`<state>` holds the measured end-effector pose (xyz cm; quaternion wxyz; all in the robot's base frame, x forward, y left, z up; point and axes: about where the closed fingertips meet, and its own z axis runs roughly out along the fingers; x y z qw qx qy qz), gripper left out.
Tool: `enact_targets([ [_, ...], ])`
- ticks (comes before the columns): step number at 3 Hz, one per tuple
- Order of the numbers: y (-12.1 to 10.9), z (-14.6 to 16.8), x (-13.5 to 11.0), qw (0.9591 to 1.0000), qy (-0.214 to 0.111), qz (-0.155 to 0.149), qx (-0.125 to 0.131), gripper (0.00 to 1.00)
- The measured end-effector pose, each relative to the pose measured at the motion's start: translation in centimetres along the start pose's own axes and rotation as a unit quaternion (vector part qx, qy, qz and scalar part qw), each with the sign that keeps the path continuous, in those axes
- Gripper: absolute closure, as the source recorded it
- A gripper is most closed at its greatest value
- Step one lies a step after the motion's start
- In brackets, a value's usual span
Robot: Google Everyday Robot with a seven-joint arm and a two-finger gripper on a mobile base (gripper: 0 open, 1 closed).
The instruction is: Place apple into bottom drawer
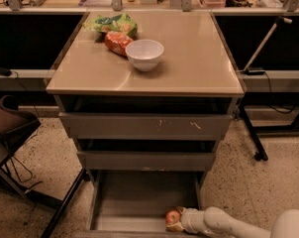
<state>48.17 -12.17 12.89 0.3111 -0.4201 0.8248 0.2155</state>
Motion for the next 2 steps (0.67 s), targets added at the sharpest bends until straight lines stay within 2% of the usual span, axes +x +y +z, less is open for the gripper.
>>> enact_targets([
  [1, 0.0, 0.0, 0.0, 1.0, 0.0, 0.0, 0.0, 0.13],
  [2, 0.0, 0.0, 0.0, 1.0, 0.0, 0.0, 0.0, 0.0],
])
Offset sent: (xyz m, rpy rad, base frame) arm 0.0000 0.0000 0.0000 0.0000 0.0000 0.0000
